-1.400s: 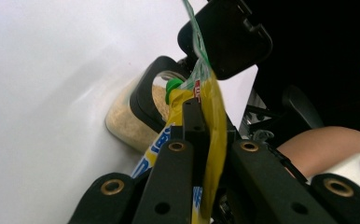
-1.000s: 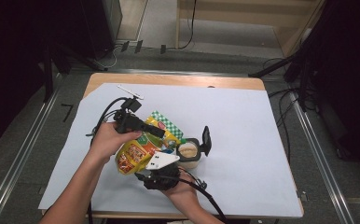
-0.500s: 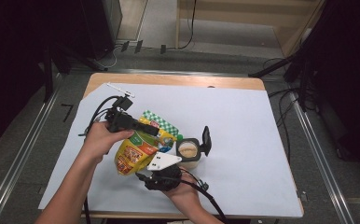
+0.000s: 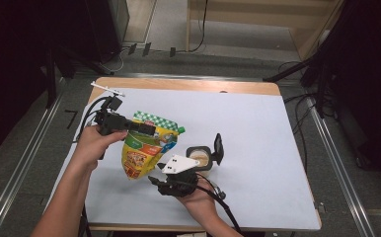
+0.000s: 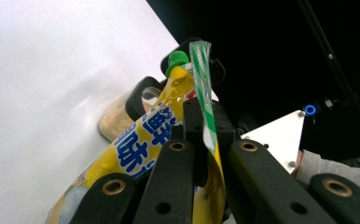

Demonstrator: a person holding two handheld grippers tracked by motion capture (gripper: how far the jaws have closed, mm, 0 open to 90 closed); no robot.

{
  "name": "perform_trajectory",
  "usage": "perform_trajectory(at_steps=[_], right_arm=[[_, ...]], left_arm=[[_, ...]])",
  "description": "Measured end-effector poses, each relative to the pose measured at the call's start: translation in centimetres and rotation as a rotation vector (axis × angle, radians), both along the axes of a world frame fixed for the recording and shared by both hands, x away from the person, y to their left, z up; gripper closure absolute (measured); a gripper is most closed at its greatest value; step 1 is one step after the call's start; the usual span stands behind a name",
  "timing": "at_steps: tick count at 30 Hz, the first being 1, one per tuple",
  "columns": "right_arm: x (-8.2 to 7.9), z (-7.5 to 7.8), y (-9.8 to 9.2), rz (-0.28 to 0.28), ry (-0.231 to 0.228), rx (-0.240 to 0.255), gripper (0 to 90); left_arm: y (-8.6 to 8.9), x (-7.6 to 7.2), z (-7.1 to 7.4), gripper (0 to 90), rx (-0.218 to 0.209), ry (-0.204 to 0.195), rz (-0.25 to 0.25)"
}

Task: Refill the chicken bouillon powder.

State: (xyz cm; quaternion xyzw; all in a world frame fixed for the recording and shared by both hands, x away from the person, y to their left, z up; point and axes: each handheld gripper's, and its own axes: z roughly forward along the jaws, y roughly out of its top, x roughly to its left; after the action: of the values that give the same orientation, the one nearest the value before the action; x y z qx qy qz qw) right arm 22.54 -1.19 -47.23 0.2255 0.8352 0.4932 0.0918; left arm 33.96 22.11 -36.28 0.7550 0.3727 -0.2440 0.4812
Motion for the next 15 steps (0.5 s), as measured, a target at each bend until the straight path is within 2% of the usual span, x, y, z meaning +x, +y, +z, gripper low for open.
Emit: perform_trajectory(at_steps=[3,8,10,13,15], right_arm=[[0.1,0.2,-0.1,0.002,-0.006,-0.018,51.8],[0.3,0.6,-0.4,0.013,0.019,-0.010,51.8],[0.3,0.8,-0.6,0.015,0.029,-0.012,51.8],[0.4,1.0,-1.0,0.013,0.038,-0.018,51.7],[0.4,1.1,-1.2,0.011,0.040,-0.024,51.7]], left_arm=[[0.6,0.2,0.2,90.0,-0.025,-0.008,0.020],[1.6,0.5,0.6,90.0,-0.033,-0.038,0.071],[2.0,0.8,0.6,90.0,-0.043,-0.036,0.083],[2.4,1.4,0.8,90.0,-0.023,-0.046,0.100],[2.6,1.9,0.8,90.0,-0.026,-0.048,0.114]])
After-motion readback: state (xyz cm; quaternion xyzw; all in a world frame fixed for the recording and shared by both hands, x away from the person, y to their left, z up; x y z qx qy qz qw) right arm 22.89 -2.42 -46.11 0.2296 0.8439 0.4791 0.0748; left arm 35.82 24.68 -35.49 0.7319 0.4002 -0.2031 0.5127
